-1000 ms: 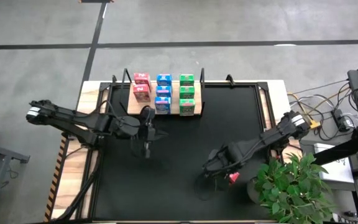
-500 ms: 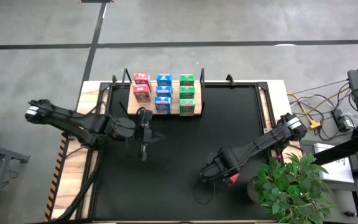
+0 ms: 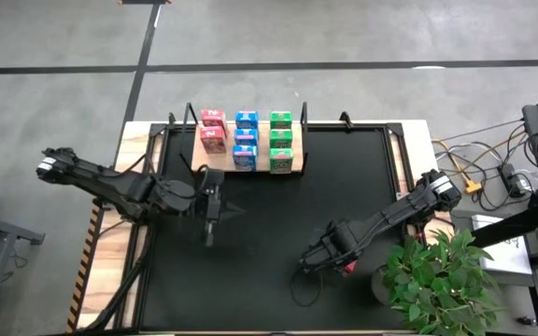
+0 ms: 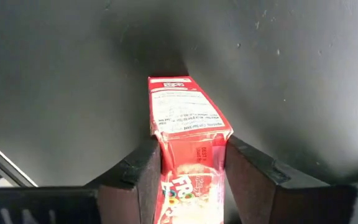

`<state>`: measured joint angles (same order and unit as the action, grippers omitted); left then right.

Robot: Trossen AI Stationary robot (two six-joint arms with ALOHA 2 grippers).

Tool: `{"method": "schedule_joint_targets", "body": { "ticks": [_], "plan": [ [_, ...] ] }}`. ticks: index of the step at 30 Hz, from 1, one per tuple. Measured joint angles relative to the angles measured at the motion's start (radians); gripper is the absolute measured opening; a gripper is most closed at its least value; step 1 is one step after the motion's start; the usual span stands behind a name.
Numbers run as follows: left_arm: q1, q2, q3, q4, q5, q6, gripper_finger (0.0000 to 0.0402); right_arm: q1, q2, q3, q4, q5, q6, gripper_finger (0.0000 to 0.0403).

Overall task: Stack cereal on shelf
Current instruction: Put the red cereal box on the shelf aligned with the other red cereal boxes

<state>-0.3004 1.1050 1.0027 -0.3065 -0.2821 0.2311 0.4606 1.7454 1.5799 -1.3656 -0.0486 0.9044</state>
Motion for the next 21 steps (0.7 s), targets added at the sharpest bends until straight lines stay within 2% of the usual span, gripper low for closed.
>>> {"method": "schedule_joint_targets", "body": {
  "ticks": [5,10,12,16,21],
  "plan": [
    [0.000,-0.013,0.000,-0.009,-0.034,-0.008,0.0000,-0.001,0.000,0.012,0.008,0.001,-0.033,0.0150],
    [0.000,-0.066,0.000,-0.053,-0.215,0.019,0.0000,-0.019,0.000,0.067,0.019,0.078,-0.101,0.0153],
    [0.000,-0.091,-0.002,-0.063,-0.249,0.014,0.0000,-0.033,-0.001,0.096,0.022,0.124,-0.135,0.0153],
    [0.000,-0.137,-0.028,-0.058,-0.246,-0.028,0.0000,-0.071,-0.002,0.159,0.033,0.206,-0.232,0.0149],
    [0.000,-0.163,-0.107,0.007,-0.163,-0.131,0.0000,-0.140,-0.003,0.199,0.157,0.244,-0.434,0.0151]
  ]
}}
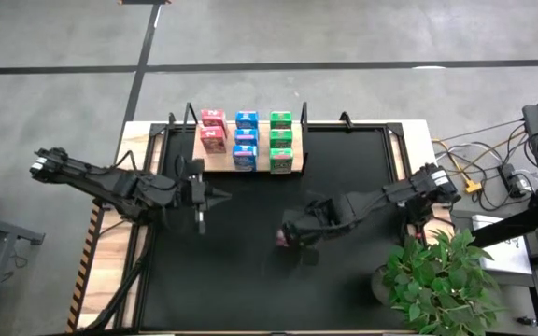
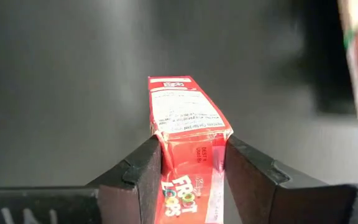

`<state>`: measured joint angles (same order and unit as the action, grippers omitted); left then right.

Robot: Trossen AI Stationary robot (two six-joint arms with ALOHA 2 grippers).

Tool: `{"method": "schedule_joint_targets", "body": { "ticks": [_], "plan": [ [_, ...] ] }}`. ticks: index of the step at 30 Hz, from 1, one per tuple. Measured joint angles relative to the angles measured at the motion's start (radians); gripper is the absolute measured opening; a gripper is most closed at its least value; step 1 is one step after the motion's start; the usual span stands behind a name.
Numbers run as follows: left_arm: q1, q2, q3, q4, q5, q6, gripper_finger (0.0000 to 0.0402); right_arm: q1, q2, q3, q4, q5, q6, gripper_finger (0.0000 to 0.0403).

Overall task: Stack cereal on shelf
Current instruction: Put the red cereal box on the shelf aligned with the other red cereal boxes

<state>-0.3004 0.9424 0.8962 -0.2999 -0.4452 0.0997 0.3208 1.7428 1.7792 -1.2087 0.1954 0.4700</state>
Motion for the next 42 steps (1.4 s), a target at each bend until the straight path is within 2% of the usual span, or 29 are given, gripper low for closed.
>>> {"method": "schedule_joint_targets", "body": {
  "ticks": [4,9,13,19,24,29,35,42],
  "plan": [
    [0.000,0.000,-0.084,0.098,0.057,-0.061,0.0007,-0.061,0.000,-0.002,0.163,0.005,-0.191,0.0151],
    [0.000,0.011,-0.165,0.186,0.096,-0.102,0.0046,-0.123,0.006,-0.009,0.343,0.010,-0.397,0.0149],
    [0.000,0.021,-0.191,0.193,0.097,-0.136,0.0104,-0.156,0.011,-0.010,0.442,0.011,-0.503,0.0148],
    [0.001,0.062,-0.197,0.213,0.079,-0.169,0.0219,-0.191,0.018,-0.011,0.478,0.008,-0.571,0.0148],
    [0.007,0.120,-0.194,0.209,-0.053,-0.174,0.0280,-0.195,0.024,-0.011,0.492,0.007,-0.599,0.0148],
    [0.013,0.161,-0.195,0.230,-0.027,-0.189,0.0285,-0.195,0.026,-0.008,0.490,0.007,-0.607,0.0148],
    [0.015,0.195,-0.197,0.272,0.067,-0.188,0.0279,-0.195,0.026,-0.007,0.487,0.002,-0.616,0.0148],
    [0.035,0.235,-0.197,0.299,-0.009,-0.214,0.0279,-0.196,0.026,-0.007,0.508,-0.024,-0.625,0.0148]
  ]
}}
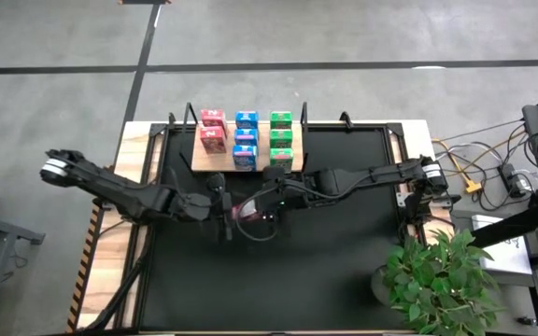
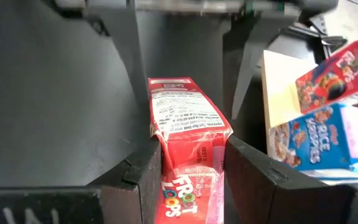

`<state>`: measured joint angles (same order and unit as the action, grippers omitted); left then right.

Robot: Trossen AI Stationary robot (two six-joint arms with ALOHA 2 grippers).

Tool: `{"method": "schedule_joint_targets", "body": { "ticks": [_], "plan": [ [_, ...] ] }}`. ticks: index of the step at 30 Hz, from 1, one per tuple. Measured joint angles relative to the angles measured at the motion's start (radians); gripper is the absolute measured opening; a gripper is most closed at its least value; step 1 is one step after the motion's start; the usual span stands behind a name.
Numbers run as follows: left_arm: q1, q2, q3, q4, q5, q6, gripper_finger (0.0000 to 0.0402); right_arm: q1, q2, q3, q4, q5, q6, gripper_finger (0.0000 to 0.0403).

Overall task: Stack cereal on shelf
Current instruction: Put the red cereal box on the shelf aligned with the other red cereal boxes

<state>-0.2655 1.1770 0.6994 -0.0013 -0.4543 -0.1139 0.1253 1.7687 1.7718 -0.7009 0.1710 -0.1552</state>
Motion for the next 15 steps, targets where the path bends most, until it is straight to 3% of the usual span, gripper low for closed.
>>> {"method": "schedule_joint_targets", "body": {
  "ticks": [5,10,15],
  "plan": [
    [0.001,0.034,-0.001,0.025,0.004,0.027,0.0264,0.001,0.000,0.000,0.011,-0.014,-0.004,0.0148],
    [0.001,0.045,-0.001,0.027,0.003,0.052,0.0199,0.000,0.000,0.000,0.014,-0.014,-0.006,0.0160],
    [0.002,0.039,-0.001,0.025,0.000,0.079,0.0140,0.000,-0.007,0.001,0.026,-0.019,-0.019,0.0202]
  ]
}}
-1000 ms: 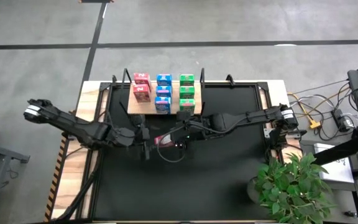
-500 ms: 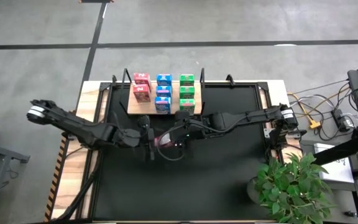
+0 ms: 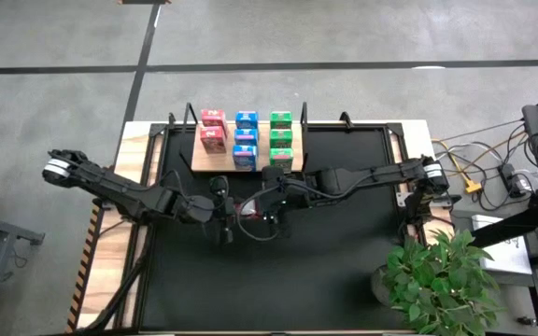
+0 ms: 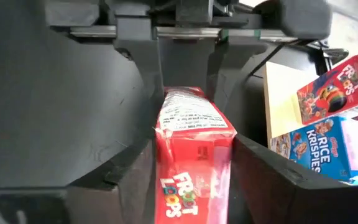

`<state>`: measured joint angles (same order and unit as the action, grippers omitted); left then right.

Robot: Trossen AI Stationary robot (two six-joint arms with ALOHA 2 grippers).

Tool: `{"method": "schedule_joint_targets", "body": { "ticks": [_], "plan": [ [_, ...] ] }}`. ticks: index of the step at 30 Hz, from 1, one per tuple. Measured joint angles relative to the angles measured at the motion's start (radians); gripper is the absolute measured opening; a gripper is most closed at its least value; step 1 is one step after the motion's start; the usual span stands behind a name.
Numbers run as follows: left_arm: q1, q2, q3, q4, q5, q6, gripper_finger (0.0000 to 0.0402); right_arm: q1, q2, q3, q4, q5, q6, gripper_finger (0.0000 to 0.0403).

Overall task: Stack cereal on shelf
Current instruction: Put the red cereal box on the shelf aligned with the other red cereal boxes

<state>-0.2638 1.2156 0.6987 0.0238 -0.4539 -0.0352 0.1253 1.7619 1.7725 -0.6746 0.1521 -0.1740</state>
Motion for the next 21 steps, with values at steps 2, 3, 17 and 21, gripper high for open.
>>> {"method": "schedule_joint_targets", "body": {
  "ticks": [2,3,17,21],
  "plan": [
    [0.000,-0.001,0.000,0.000,-0.001,0.009,0.0133,0.000,-0.015,0.000,-0.001,-0.003,-0.012,0.0220],
    [0.000,-0.002,-0.002,0.001,-0.001,0.016,0.0133,0.001,-0.025,0.000,0.000,-0.002,-0.020,0.0229],
    [-0.074,-0.150,-0.010,0.034,-0.004,0.114,0.0152,-0.024,-0.219,-0.249,0.173,-0.002,-0.044,0.0274],
    [-0.111,-0.217,-0.010,0.064,0.002,0.149,0.0150,-0.039,-0.283,-0.413,0.347,-0.003,-0.047,0.0274]
  ]
}}
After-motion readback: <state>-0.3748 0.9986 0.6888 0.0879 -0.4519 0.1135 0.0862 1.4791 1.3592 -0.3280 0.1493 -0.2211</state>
